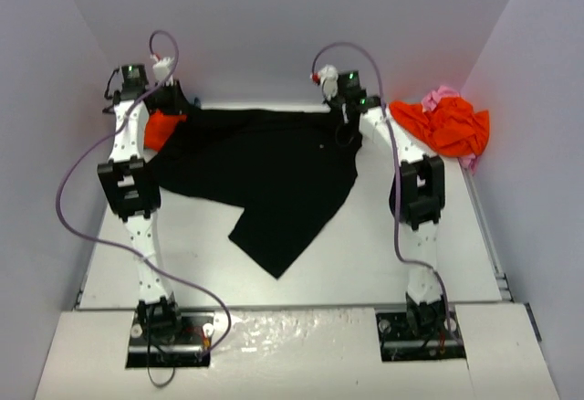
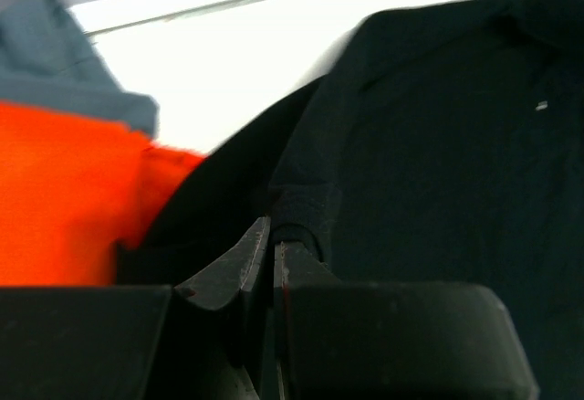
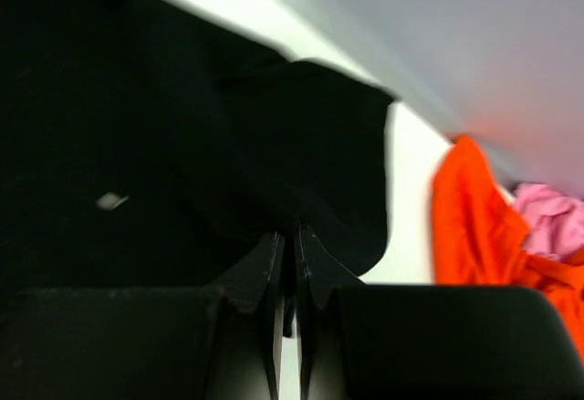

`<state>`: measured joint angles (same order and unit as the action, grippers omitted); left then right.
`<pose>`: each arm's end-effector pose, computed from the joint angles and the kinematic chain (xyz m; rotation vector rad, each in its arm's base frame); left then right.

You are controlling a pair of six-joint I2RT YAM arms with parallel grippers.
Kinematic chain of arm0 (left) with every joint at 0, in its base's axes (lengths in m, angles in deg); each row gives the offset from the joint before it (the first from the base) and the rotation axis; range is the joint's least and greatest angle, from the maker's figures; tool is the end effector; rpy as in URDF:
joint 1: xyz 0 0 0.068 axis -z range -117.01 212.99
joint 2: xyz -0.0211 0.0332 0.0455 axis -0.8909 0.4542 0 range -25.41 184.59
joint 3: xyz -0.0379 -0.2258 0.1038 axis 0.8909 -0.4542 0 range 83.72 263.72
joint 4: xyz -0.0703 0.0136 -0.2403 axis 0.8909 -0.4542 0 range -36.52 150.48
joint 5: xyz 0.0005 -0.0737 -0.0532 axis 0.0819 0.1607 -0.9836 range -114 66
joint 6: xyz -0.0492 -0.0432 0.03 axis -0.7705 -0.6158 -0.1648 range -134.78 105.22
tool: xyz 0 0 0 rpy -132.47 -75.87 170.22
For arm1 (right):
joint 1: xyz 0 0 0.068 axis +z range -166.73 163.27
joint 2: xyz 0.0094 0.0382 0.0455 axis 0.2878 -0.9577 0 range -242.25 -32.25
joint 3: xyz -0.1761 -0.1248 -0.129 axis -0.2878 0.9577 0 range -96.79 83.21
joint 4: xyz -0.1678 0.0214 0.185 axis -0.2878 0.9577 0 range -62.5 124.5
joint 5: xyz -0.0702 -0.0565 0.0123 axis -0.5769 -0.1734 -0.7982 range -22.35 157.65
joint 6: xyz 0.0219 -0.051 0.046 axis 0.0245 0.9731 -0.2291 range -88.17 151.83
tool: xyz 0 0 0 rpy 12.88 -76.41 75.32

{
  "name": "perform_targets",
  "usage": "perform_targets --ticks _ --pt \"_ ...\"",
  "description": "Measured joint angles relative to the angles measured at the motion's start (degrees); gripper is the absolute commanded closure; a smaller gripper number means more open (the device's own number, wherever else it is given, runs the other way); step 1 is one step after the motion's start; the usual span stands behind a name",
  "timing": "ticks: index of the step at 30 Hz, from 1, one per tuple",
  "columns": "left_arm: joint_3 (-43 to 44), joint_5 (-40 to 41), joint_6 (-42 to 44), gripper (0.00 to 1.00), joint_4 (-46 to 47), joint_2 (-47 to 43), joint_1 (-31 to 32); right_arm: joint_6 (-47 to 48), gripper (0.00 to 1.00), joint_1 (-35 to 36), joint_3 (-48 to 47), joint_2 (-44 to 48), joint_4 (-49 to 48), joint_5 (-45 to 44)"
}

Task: Fold and stack the t-shirts

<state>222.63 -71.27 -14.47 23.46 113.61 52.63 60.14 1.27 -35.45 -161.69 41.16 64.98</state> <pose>0.5267 0.0517 0.2626 0.2633 2.0689 -0.7936 0.5105 0.1629 0.2602 -0.7589 1.8510 -0.1622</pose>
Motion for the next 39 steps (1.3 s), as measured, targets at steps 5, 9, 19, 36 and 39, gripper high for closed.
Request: perform_targets --ticks 5,9,19,36,39 --pt "-1.33 0.23 2.52 1.00 0.04 -0.06 -3.19 -0.23 1.00 6.60 8.97 5.76 2.97 2.70" --pt "-1.61 0.71 2.90 1.00 0.41 -0.59 -5.27 -0.22 1.00 10.81 12.94 8.81 4.60 5.82" --pt "-0.25 2.36 4.90 1.00 1.19 -0.81 -5.73 -1.60 0.11 9.80 16.66 9.90 6.07 8.00" --pt "8.87 5.37 2.66 0.03 1.96 -2.68 -4.64 -0.48 0.90 10.07 -0.31 11.94 5.38 -4.88" --pt "8.03 3.28 2.10 0.11 2.01 -5.83 -4.60 -0.76 1.00 10.13 -1.61 14.77 6.03 -1.64"
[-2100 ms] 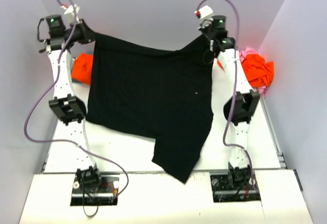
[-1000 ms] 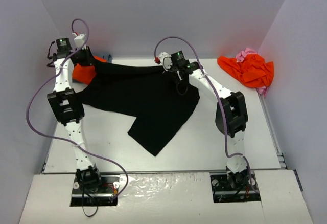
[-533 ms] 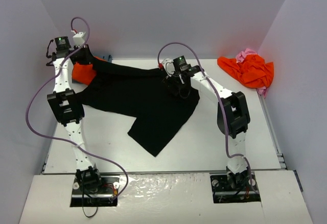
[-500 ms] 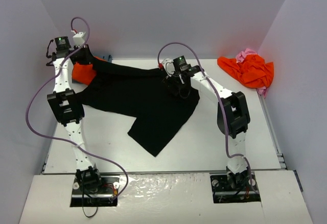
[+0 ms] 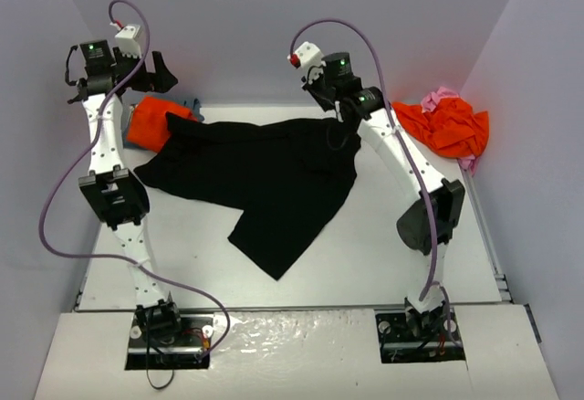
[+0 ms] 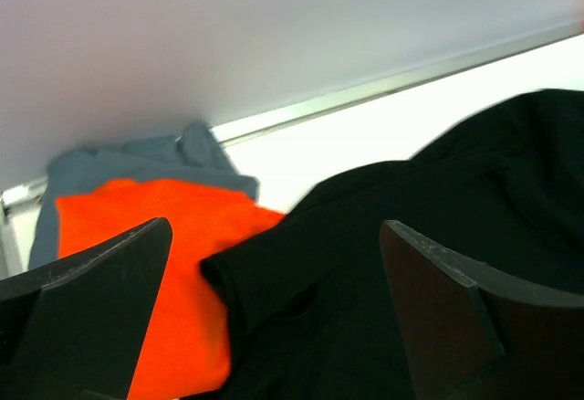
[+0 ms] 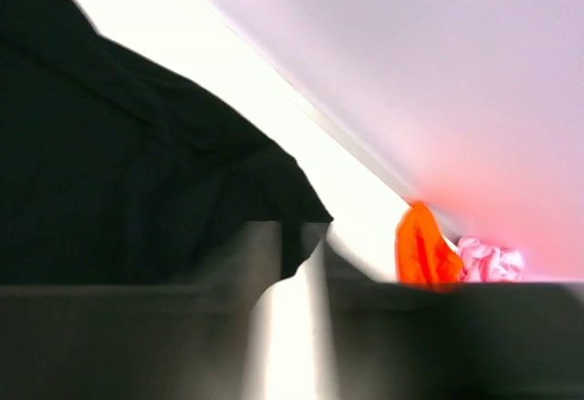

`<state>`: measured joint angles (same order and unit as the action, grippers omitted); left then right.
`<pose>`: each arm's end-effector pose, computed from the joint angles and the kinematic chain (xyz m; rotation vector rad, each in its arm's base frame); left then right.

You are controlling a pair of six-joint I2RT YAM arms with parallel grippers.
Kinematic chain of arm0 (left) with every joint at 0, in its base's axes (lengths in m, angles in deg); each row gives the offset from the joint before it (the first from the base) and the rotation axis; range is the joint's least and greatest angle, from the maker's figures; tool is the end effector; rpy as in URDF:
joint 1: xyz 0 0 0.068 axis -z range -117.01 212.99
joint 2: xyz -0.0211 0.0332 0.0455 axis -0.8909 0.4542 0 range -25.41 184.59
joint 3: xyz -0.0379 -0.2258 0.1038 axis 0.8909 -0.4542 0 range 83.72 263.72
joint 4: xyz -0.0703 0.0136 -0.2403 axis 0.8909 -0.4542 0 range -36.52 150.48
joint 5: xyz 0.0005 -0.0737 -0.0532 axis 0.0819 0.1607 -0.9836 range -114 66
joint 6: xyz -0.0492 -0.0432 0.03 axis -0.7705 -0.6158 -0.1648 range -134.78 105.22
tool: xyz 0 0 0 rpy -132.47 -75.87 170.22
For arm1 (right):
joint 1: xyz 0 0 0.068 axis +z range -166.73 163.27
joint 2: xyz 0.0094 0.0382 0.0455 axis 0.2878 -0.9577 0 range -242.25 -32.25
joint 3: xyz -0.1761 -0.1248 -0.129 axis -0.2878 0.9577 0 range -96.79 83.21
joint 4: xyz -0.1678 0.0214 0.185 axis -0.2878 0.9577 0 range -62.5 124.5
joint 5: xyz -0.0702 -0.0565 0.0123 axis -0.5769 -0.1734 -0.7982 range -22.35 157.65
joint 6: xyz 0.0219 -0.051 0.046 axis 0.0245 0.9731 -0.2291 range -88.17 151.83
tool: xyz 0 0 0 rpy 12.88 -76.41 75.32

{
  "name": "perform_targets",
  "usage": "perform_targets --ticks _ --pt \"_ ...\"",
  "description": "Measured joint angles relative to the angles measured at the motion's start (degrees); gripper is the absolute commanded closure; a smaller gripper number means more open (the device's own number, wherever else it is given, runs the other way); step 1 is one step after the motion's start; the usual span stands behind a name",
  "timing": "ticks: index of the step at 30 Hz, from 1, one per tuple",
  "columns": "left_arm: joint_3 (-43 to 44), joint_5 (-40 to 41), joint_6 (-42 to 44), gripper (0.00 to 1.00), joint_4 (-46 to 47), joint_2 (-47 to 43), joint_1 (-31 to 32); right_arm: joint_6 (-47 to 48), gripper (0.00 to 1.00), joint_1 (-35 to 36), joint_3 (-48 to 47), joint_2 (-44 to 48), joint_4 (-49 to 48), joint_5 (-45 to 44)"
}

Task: Fold and stack the t-shirts

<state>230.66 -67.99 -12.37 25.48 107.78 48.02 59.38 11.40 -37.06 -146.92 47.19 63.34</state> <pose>0.5005 0.0909 0.3613 0.2977 1.8442 -0.5327 0.4228 0.2208 0.3832 -0.8007 1.6304 -0.0612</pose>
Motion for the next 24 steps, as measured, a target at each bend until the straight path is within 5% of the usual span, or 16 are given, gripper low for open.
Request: perform_targets --ticks 1,3,11,24 --pt "-1.53 -1.41 -0.05 0.24 0.03 -1.89 0.00 -0.34 1.00 0.03 1.68 1.72 0.10 1.94" --pt "-7.82 -5.03 0.43 0.99 -0.23 -7.62 0.00 -0.33 1.00 0.26 8.84 6.57 0.81 6.40" --pt "-34.31 -11.96 4.42 1.00 1.32 -26.17 0.14 1.47 1.00 5.54 33.02 12.35 5.18 15.84" --pt "-49.52 -10.52 15.31 1.00 -3.16 -19.98 1.33 1.70 1.00 10.97 37.87 10.62 6.35 20.33"
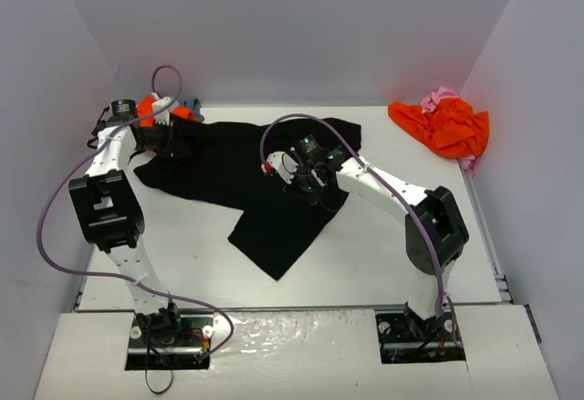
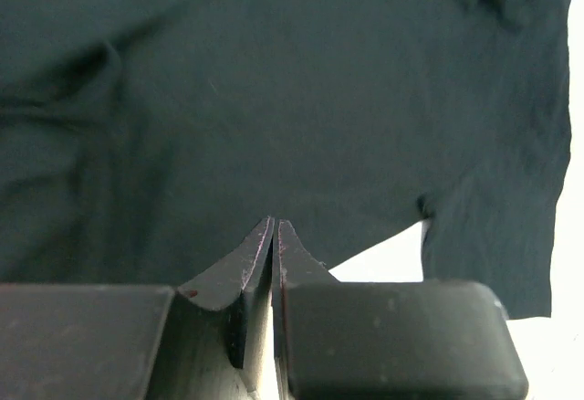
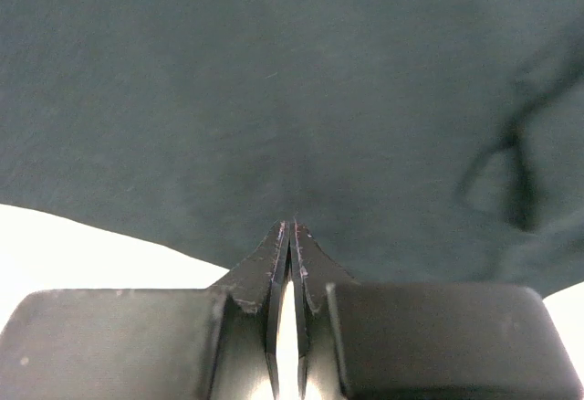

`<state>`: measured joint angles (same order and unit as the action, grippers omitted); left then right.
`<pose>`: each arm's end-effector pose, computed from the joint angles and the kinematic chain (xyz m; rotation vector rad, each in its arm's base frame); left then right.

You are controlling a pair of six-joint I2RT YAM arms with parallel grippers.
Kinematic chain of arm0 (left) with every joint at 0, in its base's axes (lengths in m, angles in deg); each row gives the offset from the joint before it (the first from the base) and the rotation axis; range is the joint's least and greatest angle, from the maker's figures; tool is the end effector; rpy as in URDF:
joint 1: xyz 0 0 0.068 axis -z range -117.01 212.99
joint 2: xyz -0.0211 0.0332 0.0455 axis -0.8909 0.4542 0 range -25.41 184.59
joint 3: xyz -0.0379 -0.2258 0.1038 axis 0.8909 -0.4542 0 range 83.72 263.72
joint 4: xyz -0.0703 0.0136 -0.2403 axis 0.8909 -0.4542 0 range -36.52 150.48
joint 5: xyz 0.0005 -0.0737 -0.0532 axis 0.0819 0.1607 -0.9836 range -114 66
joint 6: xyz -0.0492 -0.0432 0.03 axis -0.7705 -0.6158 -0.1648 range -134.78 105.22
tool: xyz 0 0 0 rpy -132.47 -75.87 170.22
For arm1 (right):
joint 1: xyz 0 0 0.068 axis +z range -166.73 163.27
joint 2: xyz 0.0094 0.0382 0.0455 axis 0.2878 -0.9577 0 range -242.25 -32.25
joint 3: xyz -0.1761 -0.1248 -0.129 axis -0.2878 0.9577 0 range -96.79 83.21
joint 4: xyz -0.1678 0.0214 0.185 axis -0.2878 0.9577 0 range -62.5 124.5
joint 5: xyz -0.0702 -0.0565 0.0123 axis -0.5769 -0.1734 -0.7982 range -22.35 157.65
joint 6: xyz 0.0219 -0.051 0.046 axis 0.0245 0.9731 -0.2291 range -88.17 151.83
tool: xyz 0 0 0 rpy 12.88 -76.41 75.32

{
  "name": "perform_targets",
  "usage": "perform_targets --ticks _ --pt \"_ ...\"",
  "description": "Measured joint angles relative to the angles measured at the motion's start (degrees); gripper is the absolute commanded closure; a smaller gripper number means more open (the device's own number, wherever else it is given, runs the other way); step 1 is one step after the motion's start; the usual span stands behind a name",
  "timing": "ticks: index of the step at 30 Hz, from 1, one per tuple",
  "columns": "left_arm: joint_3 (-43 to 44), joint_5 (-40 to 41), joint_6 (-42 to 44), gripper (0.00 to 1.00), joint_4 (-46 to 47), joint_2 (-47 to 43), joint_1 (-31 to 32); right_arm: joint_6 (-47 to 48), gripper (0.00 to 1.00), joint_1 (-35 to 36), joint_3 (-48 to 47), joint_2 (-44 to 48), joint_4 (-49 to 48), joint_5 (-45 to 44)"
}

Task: Fold and stack the t-shirts

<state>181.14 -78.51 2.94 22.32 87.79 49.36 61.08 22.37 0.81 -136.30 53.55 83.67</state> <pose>0.4199 0.0518 0.2423 0.4383 2.1416 -0.8795 0.3050 0.2689 0.2205 -1.4550 1.9108 0.4159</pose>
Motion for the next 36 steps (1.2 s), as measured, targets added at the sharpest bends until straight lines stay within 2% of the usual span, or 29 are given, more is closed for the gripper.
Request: perform_targets --ticks 6,12,18,25,30,36 --pt "-6.37 2.31 4.73 1.00 -0.47 -0.10 2.19 0.81 1.00 4.03 3.45 -5.00 1.03 0.24" --pt "-9.92 8.68 9.25 1.00 -1.17 -1.02 4.39 0.88 1.00 6.83 3.69 -10.00 1.57 1.32" --pt "-10.23 18.47 11.68 1.00 -2.14 -0.61 5.71 1.07 1.00 7.57 2.69 -10.89 2.00 1.37" --pt "-7.12 28.18 13.57 1.00 -6.38 4.97 6.37 4.41 1.00 7.88 3.53 -10.39 3.49 0.98" --pt "-8.10 32.23 14.95 1.00 -9.23 5.29 7.42 8.31 1.00 6.83 12.82 -4.00 4.46 -3.43" --pt "-9.02 32.51 16.46 1.00 -12.40 4.93 9.29 9.94 1.00 -0.71 17.75 -0.93 8.40 -7.28"
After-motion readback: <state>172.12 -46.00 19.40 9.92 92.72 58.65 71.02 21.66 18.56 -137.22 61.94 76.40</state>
